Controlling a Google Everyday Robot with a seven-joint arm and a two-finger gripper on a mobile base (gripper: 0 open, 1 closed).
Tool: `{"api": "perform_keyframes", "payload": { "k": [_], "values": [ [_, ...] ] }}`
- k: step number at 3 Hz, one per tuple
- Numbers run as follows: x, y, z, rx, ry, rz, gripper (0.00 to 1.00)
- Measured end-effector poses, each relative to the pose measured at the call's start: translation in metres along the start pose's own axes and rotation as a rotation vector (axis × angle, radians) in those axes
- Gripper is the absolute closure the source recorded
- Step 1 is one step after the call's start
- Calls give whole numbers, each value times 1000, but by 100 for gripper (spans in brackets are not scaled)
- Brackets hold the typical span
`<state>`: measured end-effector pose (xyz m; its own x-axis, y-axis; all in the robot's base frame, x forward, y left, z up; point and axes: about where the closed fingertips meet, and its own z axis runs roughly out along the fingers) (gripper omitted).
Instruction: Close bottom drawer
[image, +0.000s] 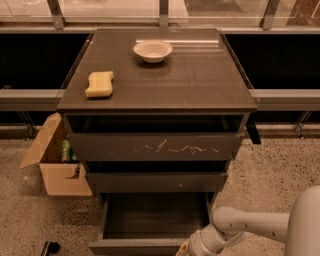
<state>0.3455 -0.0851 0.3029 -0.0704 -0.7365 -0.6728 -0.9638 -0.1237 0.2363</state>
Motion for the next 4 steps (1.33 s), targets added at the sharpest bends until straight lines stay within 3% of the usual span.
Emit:
{"api": "perform_keyframes", "payload": {
  "k": [1, 2, 3, 4],
  "values": [
    [28, -5, 27, -8, -47, 46, 100],
    [28, -5, 27, -9, -48, 47, 100],
    [55, -14, 54, -4, 7, 72, 97],
    [73, -21, 67, 18, 39, 82, 75]
  ]
}}
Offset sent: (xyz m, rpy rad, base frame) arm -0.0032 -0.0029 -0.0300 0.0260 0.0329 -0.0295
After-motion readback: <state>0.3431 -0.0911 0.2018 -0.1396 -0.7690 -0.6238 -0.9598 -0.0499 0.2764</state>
